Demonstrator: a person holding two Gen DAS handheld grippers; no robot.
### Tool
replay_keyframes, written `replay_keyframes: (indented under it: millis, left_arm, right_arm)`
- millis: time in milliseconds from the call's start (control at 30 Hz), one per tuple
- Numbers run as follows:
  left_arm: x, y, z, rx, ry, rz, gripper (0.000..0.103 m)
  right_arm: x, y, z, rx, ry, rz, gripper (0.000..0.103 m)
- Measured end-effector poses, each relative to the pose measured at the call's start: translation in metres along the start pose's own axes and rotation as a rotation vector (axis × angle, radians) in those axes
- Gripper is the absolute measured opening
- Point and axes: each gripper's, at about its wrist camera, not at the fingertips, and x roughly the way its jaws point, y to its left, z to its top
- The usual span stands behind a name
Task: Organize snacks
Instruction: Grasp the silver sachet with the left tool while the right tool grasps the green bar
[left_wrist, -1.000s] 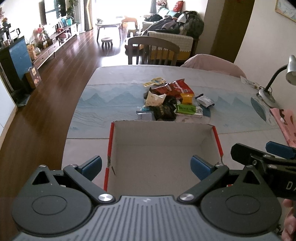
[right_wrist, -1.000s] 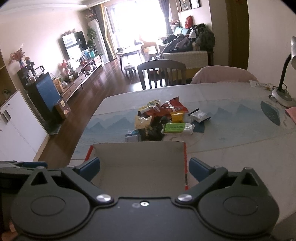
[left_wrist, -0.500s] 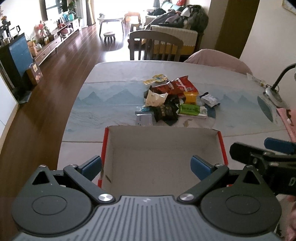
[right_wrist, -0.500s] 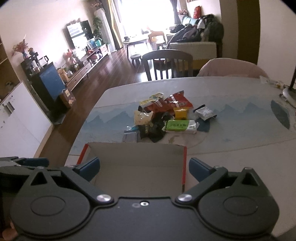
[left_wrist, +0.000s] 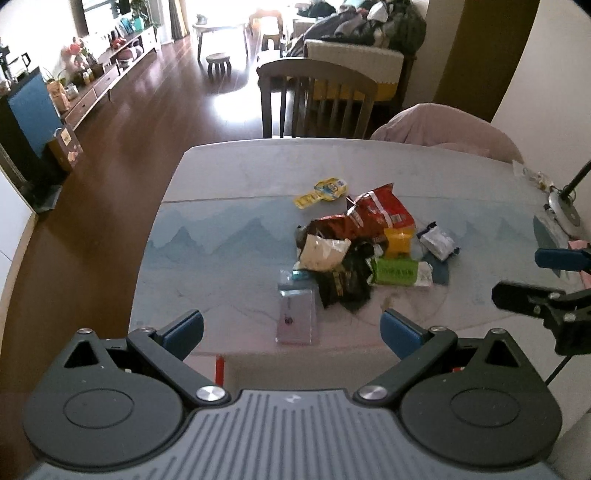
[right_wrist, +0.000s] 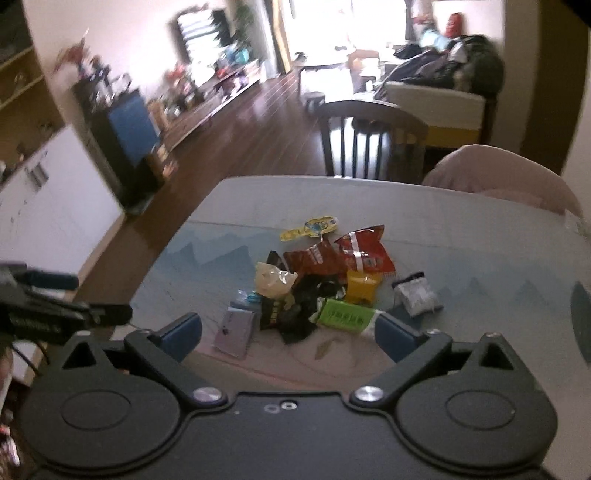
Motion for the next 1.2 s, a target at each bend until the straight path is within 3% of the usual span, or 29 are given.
replay_keyframes:
  millis: [133, 267, 400, 600, 800, 1200]
  left_arm:
    - [0.033, -0.005, 0.026, 0.011, 0.040, 0.030, 0.102]
    - [0.087, -0.007, 0.042, -0.012, 0.188, 0.015, 0.102]
    - [0.128, -0.008, 0.046, -0.014, 0.267, 0.017, 0.102]
    - [0.190, -0.004, 0.042, -0.060, 0.412, 0.021, 0.102]
    - [0.236, 0.001, 0.034, -0.121, 0.505, 0.047, 0.102]
    - [0.282, 0.012, 0.028, -0.155, 0.649, 0.063, 0.098]
  right_arm:
    - [0.042, -0.026, 0.027, -0.040, 0.125, 0.065, 0.099]
    - [0.091, -0.045, 0.036, -0.090, 0.265, 0.109, 0.096]
    - [0.133, -0.058, 0.035, -0.128, 0.371, 0.100, 0.093]
    - [0.183, -0.062, 0.026, -0.279, 0.454, 0.067, 0.089]
    - [0.221, -0.069, 0.020, -0.388, 0.499, 0.063, 0.083]
    - [0.265, -0.071, 0.011, -0.546, 0.539, 0.053, 0.071]
